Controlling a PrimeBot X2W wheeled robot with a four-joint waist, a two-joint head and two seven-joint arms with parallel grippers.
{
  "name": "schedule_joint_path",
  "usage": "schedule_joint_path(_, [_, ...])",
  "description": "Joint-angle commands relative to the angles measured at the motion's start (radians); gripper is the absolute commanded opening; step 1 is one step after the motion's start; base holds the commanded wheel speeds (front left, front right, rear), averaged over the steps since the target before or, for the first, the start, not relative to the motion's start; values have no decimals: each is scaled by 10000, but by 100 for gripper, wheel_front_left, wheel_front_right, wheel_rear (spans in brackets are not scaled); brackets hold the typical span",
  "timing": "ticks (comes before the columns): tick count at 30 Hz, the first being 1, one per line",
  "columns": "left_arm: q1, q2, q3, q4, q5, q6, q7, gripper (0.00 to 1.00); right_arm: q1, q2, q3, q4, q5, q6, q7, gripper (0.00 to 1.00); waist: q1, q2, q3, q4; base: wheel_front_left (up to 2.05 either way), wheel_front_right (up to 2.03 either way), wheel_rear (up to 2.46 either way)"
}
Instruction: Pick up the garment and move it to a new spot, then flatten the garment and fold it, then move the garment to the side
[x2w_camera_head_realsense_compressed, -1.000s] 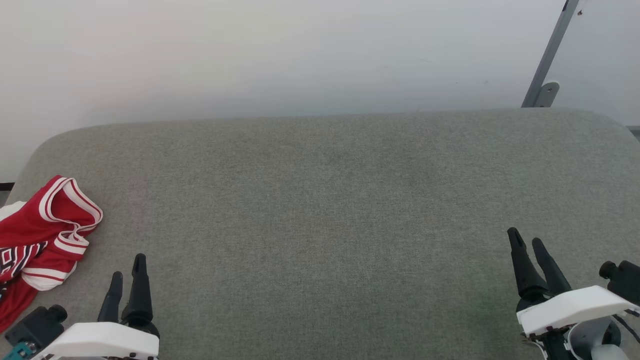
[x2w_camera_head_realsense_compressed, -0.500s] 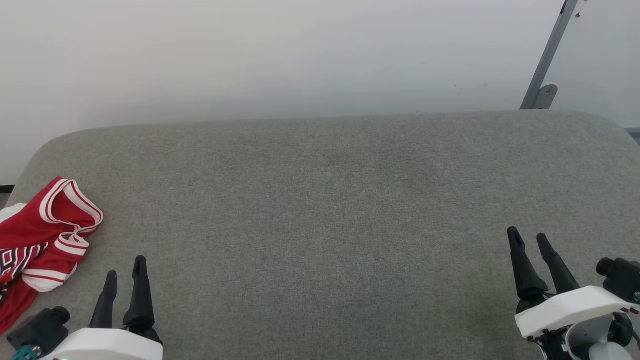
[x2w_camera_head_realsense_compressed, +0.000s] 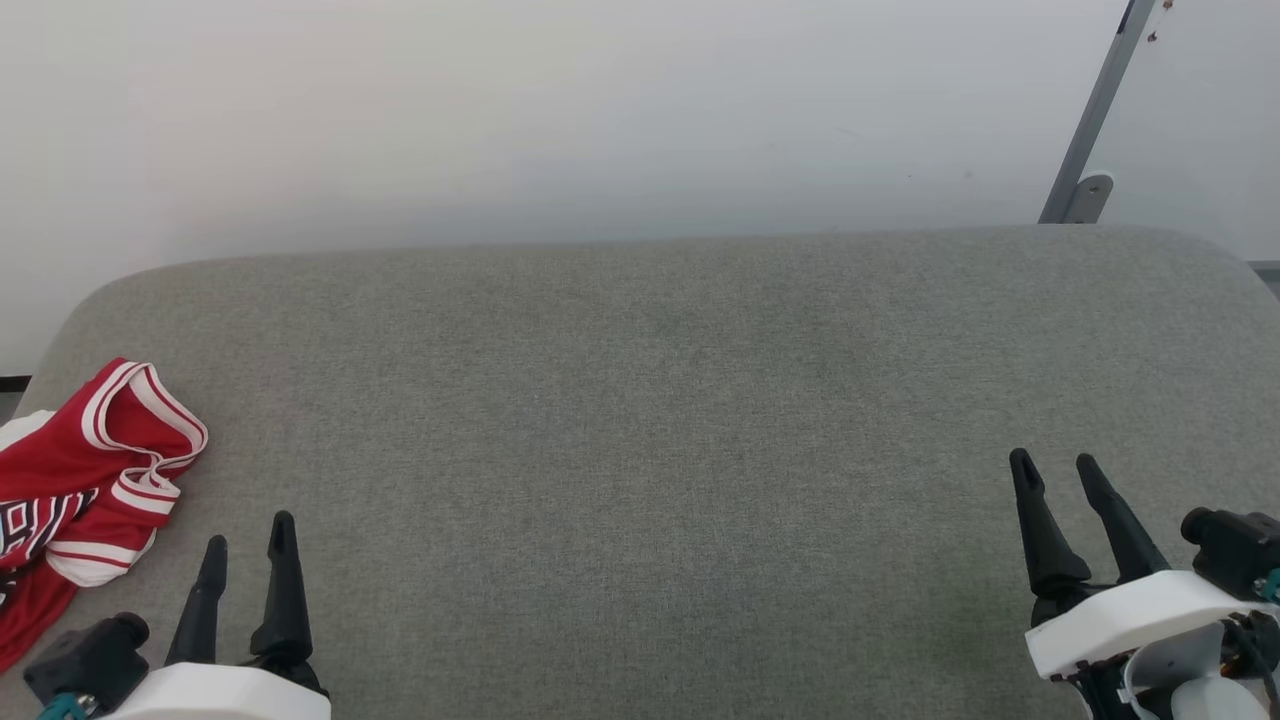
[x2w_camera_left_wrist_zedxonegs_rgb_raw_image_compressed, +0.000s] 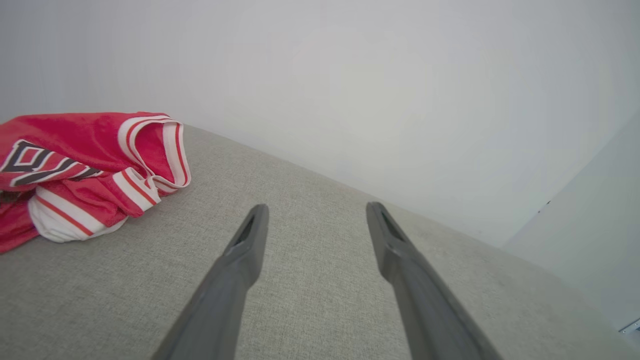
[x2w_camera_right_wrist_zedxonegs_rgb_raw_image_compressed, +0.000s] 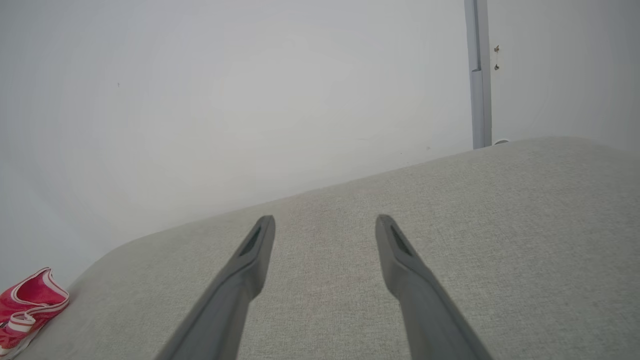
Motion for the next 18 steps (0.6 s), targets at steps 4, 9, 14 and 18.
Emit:
schedule_joint_path(4, [87, 106, -14, -94, 483, -72, -166, 100, -177, -90, 55, -126, -447, 3, -178, 100, 0, 0, -30, -7, 0, 0, 0])
schedule_joint_path(9, [135, 170, -69, -81, 910, -119, -280, 100, -171, -129, 93, -131, -835, 2, -286, 100, 0, 0, -69, -17, 0, 0, 0])
schedule_joint_path(14, [197, 223, -114, -87, 1253, -117, -381, 100, -160, -166, 120, -152, -1206, 2, -383, 100, 0, 0, -97, -26, 0, 0, 0])
schedule_joint_path(18, [231, 279, -158, -114, 1556, -118, -461, 100, -139, -197, 123, -185, -1512, 2, -449, 100, 0, 0, -121, -32, 0, 0, 0])
